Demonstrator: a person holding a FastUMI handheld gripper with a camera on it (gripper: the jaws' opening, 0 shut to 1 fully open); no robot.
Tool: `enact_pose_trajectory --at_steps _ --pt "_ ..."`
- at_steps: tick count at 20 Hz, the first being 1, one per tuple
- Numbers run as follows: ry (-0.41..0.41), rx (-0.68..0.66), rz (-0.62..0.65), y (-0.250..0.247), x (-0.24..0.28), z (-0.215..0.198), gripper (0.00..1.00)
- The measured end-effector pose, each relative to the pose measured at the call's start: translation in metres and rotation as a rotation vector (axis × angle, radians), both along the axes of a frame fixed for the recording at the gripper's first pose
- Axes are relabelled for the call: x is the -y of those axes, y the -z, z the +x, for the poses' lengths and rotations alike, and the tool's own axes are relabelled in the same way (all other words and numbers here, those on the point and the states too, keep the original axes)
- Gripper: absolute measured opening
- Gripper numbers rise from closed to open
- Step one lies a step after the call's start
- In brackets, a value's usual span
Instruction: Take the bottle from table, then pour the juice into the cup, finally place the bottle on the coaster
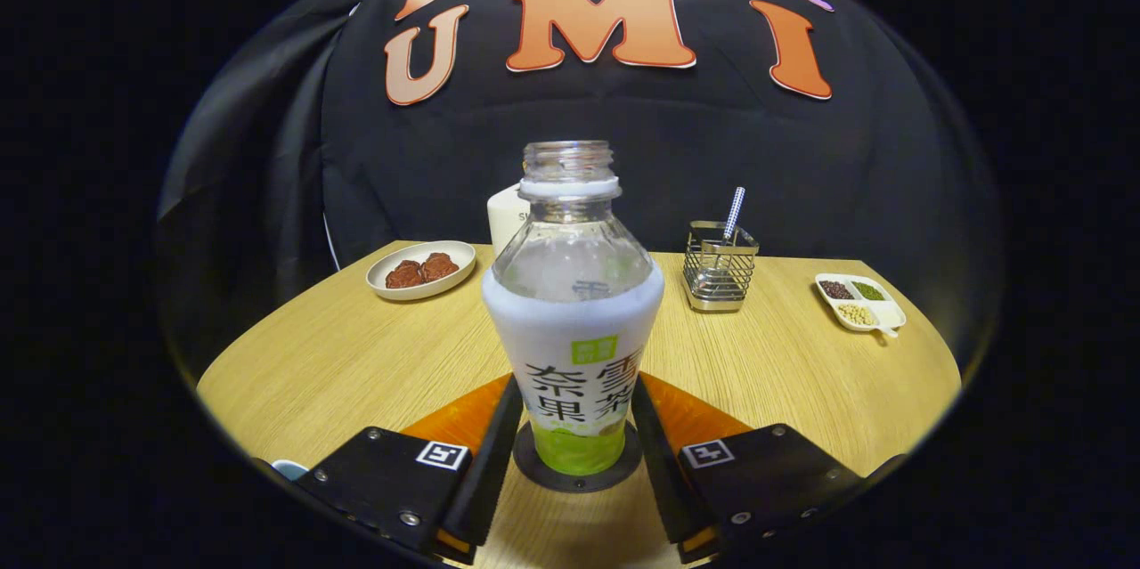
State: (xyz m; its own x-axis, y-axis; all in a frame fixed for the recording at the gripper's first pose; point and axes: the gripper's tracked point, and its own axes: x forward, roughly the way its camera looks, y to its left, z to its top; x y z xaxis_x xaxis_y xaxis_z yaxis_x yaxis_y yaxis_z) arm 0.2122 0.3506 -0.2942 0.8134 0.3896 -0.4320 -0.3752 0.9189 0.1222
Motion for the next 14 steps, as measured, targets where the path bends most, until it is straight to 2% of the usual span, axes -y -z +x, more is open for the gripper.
enact_pose_trajectory --at_steps 1,2,4,8,14 --pt "-0.003 0.002 -0.001 -0.002 0.000 -0.002 0.77" --pt "-0.008 0.006 -0.004 -0.004 0.001 -0.006 0.89" --pt "-0.026 0.012 -0.006 -0.013 0.002 -0.017 0.98" --pt "-0.042 0.047 -0.012 -0.046 0.023 -0.045 0.98" --pt "0.037 0.132 -0.050 -0.116 0.114 -0.080 0.98"
